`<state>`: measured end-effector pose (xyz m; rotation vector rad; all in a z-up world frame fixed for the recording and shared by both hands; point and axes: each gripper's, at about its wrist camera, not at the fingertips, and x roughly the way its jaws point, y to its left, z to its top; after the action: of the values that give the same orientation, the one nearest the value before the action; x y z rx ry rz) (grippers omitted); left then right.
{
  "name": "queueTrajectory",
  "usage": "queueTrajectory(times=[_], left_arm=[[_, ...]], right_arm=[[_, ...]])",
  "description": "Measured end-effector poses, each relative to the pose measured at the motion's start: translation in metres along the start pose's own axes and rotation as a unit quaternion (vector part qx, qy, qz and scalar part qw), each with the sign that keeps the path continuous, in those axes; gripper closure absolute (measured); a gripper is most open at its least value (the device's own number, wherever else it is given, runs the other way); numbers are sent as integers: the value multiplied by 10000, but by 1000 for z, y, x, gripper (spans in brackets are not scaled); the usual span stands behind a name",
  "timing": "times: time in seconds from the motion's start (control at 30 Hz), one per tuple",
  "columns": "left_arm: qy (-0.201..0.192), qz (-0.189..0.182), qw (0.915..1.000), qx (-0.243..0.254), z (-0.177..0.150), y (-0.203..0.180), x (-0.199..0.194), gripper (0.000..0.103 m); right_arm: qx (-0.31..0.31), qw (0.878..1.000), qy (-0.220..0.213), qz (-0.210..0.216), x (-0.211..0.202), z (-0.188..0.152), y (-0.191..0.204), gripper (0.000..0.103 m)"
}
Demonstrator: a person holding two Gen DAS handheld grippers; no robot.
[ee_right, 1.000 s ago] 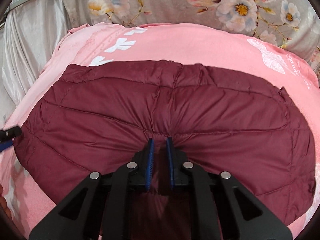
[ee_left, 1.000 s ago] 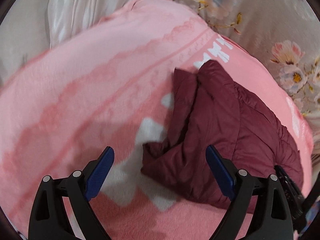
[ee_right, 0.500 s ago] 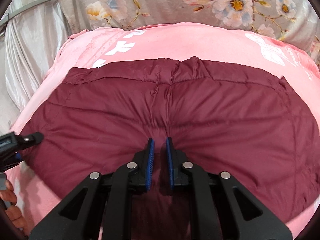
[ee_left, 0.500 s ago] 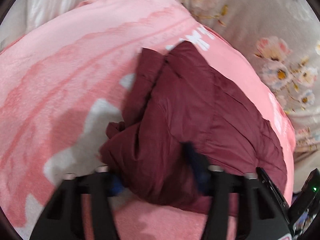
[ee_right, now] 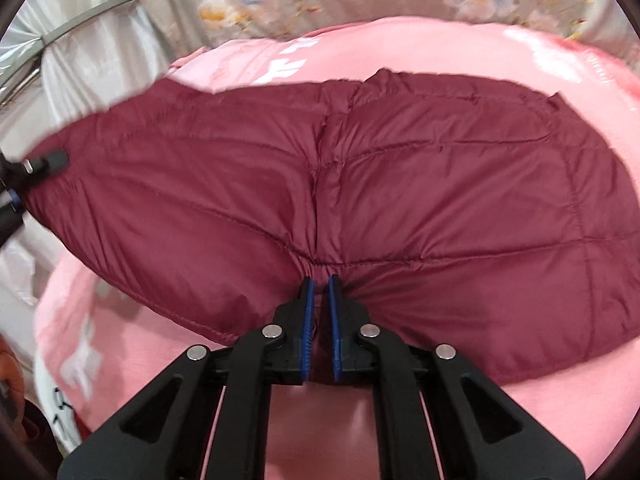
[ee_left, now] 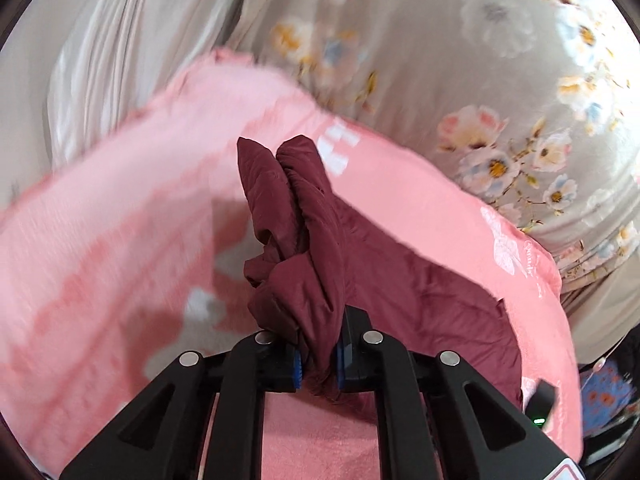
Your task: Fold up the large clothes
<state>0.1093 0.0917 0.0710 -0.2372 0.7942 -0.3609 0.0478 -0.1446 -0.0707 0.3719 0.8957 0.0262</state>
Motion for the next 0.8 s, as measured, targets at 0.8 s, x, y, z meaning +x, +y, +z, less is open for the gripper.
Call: queueTrajectory(times=[0.8], left_arm=[[1791,-1020,9666,1525,-83,-234,119,75]], right_arm=[[1103,9785,-701,-1597,-121,8,-138,94]])
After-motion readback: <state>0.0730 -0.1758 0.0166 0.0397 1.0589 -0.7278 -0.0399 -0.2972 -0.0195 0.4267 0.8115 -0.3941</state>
